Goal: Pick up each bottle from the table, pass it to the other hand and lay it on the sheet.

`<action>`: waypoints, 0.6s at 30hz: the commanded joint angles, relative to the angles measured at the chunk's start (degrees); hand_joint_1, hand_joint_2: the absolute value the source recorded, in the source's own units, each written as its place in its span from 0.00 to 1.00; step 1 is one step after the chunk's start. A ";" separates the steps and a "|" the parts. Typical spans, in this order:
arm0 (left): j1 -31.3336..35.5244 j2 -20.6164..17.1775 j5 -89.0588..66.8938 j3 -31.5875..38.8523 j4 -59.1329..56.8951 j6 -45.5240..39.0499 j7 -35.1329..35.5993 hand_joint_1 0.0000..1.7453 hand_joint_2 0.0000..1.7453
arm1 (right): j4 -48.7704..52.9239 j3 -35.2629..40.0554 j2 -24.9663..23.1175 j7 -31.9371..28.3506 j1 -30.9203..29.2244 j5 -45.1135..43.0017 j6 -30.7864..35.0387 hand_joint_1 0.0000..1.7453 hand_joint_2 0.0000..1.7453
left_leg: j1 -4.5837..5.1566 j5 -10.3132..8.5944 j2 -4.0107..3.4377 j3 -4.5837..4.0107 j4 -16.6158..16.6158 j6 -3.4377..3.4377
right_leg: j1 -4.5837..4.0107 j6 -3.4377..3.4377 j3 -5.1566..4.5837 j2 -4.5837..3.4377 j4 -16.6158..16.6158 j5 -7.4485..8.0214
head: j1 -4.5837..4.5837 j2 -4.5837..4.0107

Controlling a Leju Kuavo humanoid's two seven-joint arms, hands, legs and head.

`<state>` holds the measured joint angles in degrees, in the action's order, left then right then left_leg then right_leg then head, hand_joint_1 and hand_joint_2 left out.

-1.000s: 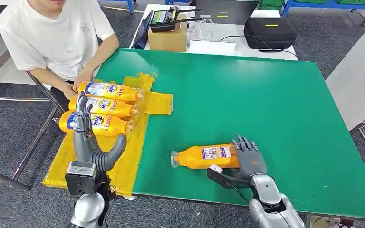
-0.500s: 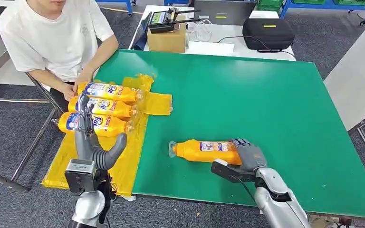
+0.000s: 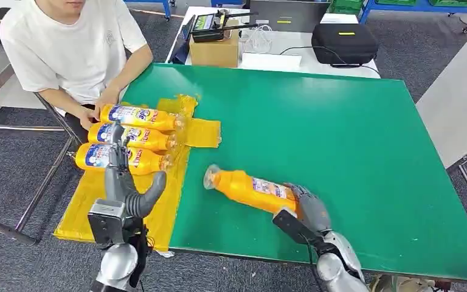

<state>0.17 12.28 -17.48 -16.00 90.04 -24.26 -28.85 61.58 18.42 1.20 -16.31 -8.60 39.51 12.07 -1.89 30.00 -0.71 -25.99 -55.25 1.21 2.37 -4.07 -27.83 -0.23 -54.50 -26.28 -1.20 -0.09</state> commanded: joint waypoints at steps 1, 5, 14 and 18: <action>2.06 2.06 8.48 -4.68 -13.28 8.52 1.29 0.00 1.00 | 12.09 -10.84 -7.53 -6.99 4.90 -4.01 8.71 1.00 1.00 | 0.03 -0.02 0.13 -0.18 0.03 -0.13 | -0.01 0.16 -0.12 0.12 0.05 0.00 | 0.02 0.00; 1.93 2.11 13.01 -6.03 -14.19 11.79 3.51 0.00 1.00 | 15.00 -12.24 -10.67 -9.82 7.37 -10.91 8.38 1.00 1.00 | 0.06 0.00 0.24 -0.13 0.09 -0.17 | 0.00 0.29 -0.04 0.22 0.13 -0.04 | 0.02 0.00; 1.30 0.80 14.50 -7.65 -13.67 13.42 6.96 0.00 1.00 | 15.47 -10.31 -12.38 -10.11 5.97 -17.16 6.40 1.00 1.00 | 0.05 -0.01 -0.01 -0.31 0.08 -0.20 | -0.02 0.33 -0.37 -0.01 0.11 0.04 | 0.00 0.00; 1.98 0.28 14.53 -9.82 -14.50 16.97 8.17 0.00 1.00 | 14.36 -5.61 -12.60 -10.72 4.13 -15.65 4.93 1.00 1.00 | 0.03 0.00 -0.08 -0.30 0.10 -0.20 | -0.04 0.34 -0.35 -0.08 0.13 0.06 | 0.00 0.00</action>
<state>0.17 14.69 -2.95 -21.97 79.23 -10.90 -22.17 76.98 7.91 -10.27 -26.77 -0.92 22.93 19.04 -1.81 30.01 -0.74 -26.38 -55.26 1.20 2.45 -4.07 -28.21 -0.24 -54.49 -26.28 -1.20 -0.09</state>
